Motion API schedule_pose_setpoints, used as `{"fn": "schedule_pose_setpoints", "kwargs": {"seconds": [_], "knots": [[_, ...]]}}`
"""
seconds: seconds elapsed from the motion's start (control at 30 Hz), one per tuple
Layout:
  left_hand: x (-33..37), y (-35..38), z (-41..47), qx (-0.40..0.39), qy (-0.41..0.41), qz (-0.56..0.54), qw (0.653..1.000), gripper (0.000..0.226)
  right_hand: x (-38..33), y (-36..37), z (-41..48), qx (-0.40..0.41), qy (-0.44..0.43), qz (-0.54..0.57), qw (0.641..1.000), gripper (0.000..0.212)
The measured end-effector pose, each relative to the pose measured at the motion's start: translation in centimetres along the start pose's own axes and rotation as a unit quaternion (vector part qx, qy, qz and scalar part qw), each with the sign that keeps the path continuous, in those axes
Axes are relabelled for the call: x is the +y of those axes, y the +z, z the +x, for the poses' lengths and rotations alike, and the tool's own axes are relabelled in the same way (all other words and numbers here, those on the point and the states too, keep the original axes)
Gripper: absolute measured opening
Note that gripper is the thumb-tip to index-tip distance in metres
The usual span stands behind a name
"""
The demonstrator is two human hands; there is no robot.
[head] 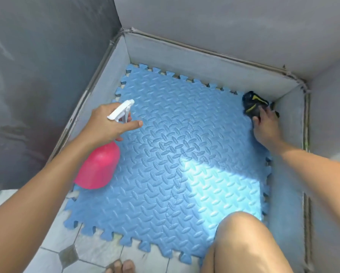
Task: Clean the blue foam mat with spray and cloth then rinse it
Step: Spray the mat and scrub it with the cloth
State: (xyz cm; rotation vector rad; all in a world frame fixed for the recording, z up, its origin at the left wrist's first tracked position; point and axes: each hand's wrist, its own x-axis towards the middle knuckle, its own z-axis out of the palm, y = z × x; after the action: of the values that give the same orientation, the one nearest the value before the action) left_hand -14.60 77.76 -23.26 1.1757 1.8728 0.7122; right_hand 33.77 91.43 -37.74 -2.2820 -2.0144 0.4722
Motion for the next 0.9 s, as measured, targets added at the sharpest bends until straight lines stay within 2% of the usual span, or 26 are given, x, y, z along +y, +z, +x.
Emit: {"fn": "schedule_pose_setpoints", "kwargs": {"seconds": [0.1, 0.2, 0.33, 0.47, 0.5, 0.53, 0.63, 0.67, 0.7, 0.73, 0.77, 0.8, 0.83, 0.87, 0.9], "knots": [[-0.6, 0.3, -1.0, 0.002, 0.010, 0.015, 1.000, 0.038, -4.0, 0.8, 0.2, 0.028, 0.005, 0.007, 1.000, 0.055], [-1.6, -0.2, -1.9, 0.027, 0.031, -0.002, 0.999, 0.034, -10.9, 2.6, 0.2, 0.041, -0.035, 0.017, 0.998, 0.052], [-2.3, -1.3, -3.9, 0.072, 0.053, -0.024, 0.996, 0.023, -20.9, 5.4, -3.5, 0.020, -0.170, 0.059, 0.983, 0.048], [-4.2, -3.6, -6.5, 0.106, 0.069, -0.033, 0.991, 0.015, -27.0, 8.5, -12.4, -0.057, -0.346, 0.071, 0.934, 0.048], [-4.8, -3.7, -7.8, 0.117, 0.068, -0.035, 0.990, 0.012, -27.6, 9.4, -15.1, -0.078, -0.412, 0.062, 0.906, 0.048], [-5.3, -4.2, -9.1, 0.130, 0.072, -0.039, 0.988, 0.010, -27.8, 10.2, -17.7, -0.109, -0.493, 0.046, 0.862, 0.048], [-5.5, -7.2, -12.1, 0.185, 0.115, -0.060, 0.974, 0.008, -26.3, 11.1, -21.9, -0.204, -0.698, -0.033, 0.686, 0.047], [-6.6, -7.3, -13.9, 0.189, 0.109, -0.099, 0.971, 0.009, -26.1, 10.8, -21.2, -0.208, -0.733, -0.052, 0.645, 0.047], [-7.6, -7.7, -14.8, 0.163, 0.072, -0.146, 0.973, 0.013, -26.2, 10.7, -20.0, -0.194, -0.750, -0.064, 0.629, 0.048], [-10.3, -7.4, -16.5, 0.161, -0.009, -0.104, 0.981, 0.028, -26.7, 10.7, -18.4, -0.177, -0.741, -0.066, 0.644, 0.048], [-13.1, -5.5, -19.5, 0.058, -0.064, -0.128, 0.988, 0.059, -27.5, 10.7, -16.7, -0.161, -0.705, -0.055, 0.688, 0.048], [-17.0, -0.7, -23.0, 0.086, -0.084, -0.092, 0.989, 0.085, -28.5, 10.8, -15.0, -0.140, -0.649, -0.029, 0.748, 0.048], [-20.8, 4.7, -25.8, 0.147, -0.129, 0.011, 0.981, 0.077, -29.6, 10.8, -13.6, -0.114, -0.575, 0.007, 0.810, 0.047], [-23.7, 9.3, -28.1, 0.178, -0.172, 0.065, 0.967, 0.045, -30.8, 10.8, -12.5, -0.088, -0.493, 0.040, 0.865, 0.046], [-25.9, 12.4, -29.5, 0.205, -0.163, 0.051, 0.964, 0.020, -32.1, 10.8, -11.9, -0.068, -0.413, 0.063, 0.906, 0.046]]}}
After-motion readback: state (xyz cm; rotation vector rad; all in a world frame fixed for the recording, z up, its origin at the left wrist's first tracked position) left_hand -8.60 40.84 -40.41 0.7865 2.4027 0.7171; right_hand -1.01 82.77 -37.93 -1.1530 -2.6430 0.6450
